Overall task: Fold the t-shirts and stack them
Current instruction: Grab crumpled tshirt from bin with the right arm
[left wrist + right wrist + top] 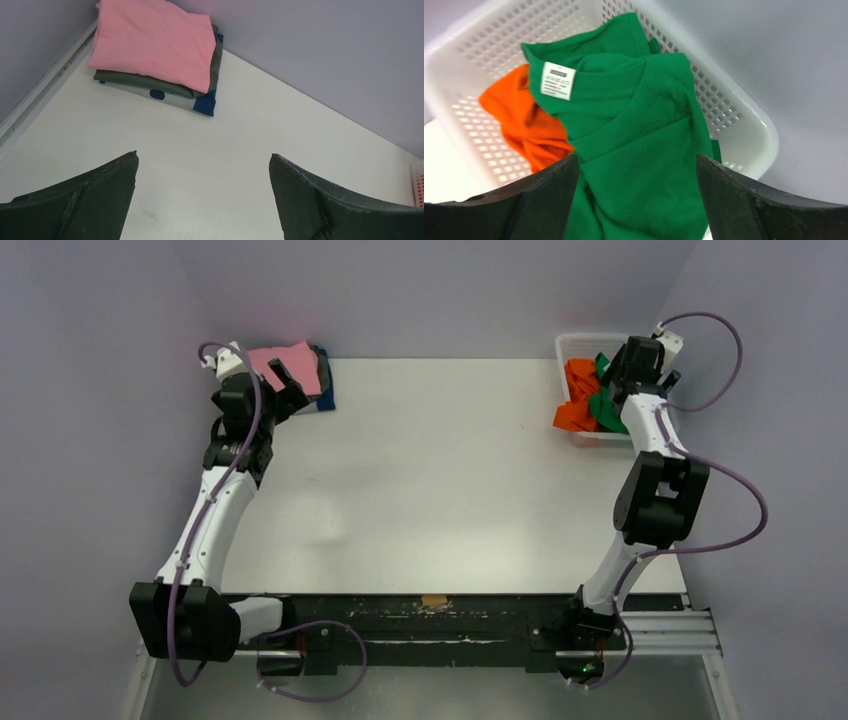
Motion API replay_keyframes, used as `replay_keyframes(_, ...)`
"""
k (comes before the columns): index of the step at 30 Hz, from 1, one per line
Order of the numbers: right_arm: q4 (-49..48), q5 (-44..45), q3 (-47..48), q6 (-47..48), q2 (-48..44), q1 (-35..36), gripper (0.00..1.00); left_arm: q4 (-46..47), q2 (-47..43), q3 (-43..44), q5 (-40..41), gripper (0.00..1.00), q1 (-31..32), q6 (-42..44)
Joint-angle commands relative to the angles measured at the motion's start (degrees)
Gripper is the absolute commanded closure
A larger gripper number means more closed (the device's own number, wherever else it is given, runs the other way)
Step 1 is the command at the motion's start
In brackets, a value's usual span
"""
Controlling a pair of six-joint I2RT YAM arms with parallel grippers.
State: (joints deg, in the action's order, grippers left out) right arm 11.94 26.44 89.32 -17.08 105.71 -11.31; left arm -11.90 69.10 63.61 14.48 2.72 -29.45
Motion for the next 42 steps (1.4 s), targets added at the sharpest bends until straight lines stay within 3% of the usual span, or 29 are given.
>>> replay_keyframes(1,2.61,-3.14,7.13,-2.22,5.09,-1.34,0.2,1.08,2.79,4.72,-1.3,0.0,0.09,-0.45)
replay_keyframes(8,4.61,-3.33,9.04,-4.42,10.36,-2.24,0.38,-1.33,5.99,7.26,-1.3,0.0,0.09,-0.05)
replay_keyframes(12,4.05,-5.41,7.99,-4.54,10.01,-2.43,0.54,-1.73,6.77,7.88,-1.46,0.0,0.09,0.35)
replay_keyframes(14,3.86,-6.46,7.35,-4.9,9.76,-2.59,0.69,-1.81,6.84,7.93,-1.79,0.0,0.09,0.41)
replay_keyframes(17,2.72,-8.45,5.6,-5.52,8.79,-2.74,1.0,-1.58,6.52,7.64,-2.42,0.0,0.09,1.02)
replay_keyframes(24,-1.35,-9.83,0.33,-6.15,2.41,-2.98,1.0,-1.57,4.48,6.52,-1.47,0.0,0.09,2.14)
replay_keyframes(31,-7.35,-10.09,-6.88,-4.98,-14.57,-2.93,1.0,0.18,1.72,4.16,-4.23,0.0,0.09,2.71)
replay_keyframes(38,-11.36,-13.2,-0.55,-1.71,-23.87,-2.93,1.0,1.81,-1.36,1.67,-9.15,0.0,0.09,3.41)
replay_keyframes(42,-8.59,-26.27,8.39,-1.79,-23.61,-2.97,1.0,3.89,-6.04,-2.62,-9.49,0.0,0.09,2.33)
